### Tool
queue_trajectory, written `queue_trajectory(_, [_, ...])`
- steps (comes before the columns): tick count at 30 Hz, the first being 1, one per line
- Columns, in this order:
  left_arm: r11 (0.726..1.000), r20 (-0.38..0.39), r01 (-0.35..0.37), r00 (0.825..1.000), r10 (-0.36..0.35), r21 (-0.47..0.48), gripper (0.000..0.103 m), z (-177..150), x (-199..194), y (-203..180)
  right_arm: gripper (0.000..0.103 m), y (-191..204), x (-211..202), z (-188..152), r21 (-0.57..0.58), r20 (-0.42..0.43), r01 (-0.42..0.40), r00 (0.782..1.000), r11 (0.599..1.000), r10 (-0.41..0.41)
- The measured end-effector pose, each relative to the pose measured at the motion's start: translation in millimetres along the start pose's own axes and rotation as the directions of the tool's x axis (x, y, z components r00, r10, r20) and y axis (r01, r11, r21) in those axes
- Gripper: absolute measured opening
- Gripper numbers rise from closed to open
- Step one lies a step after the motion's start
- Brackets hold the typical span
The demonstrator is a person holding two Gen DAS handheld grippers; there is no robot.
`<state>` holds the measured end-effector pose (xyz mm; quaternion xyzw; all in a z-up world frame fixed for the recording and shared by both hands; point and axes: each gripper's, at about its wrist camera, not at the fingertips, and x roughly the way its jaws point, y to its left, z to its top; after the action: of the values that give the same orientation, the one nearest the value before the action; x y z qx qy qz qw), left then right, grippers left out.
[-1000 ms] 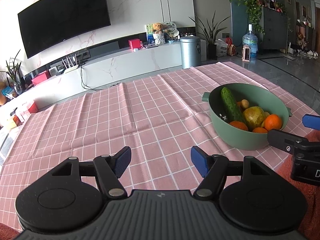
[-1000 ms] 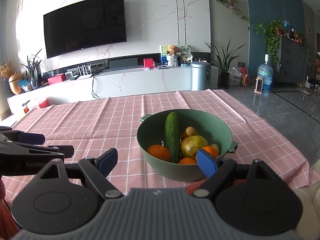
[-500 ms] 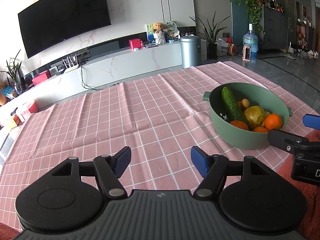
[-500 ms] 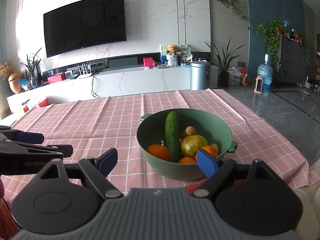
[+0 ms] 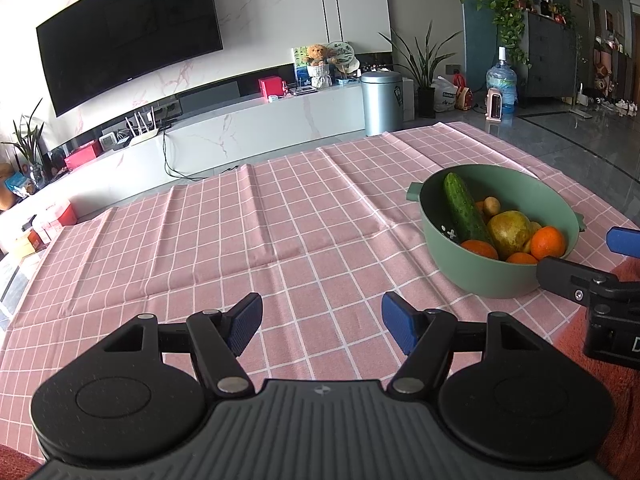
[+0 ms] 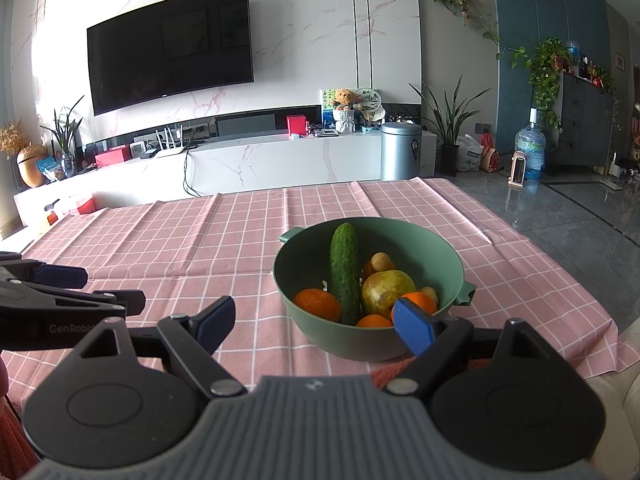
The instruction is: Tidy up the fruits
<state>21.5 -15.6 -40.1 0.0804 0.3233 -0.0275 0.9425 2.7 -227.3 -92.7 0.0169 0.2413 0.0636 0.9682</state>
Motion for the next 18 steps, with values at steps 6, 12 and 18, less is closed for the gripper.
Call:
queue_trajectory(6, [1.000,0.000,-0.001,1.000,0.001,-0.001,0.080,0.1,0.0,0.1,0.083,0.1,0.0,0.1,0.000,0.000,0.000,1.000,1.000,0.000])
queue_trajectory(12, [1.000,-0.001,-0.001,1.000,0.001,0.000,0.080,0.2,-0.1,0.0,0.083,0.2,0.0,0.2,0.000,0.000,-0.001,1.000,1.000,0.001])
queue_trajectory(18, [1.000,-0.002,0.000,1.000,0.000,-0.001,0.080,-1.0,0.4,0.8,0.083,0.4,0.2,0.0,0.001,-0.001,0.000,1.000,1.000,0.000])
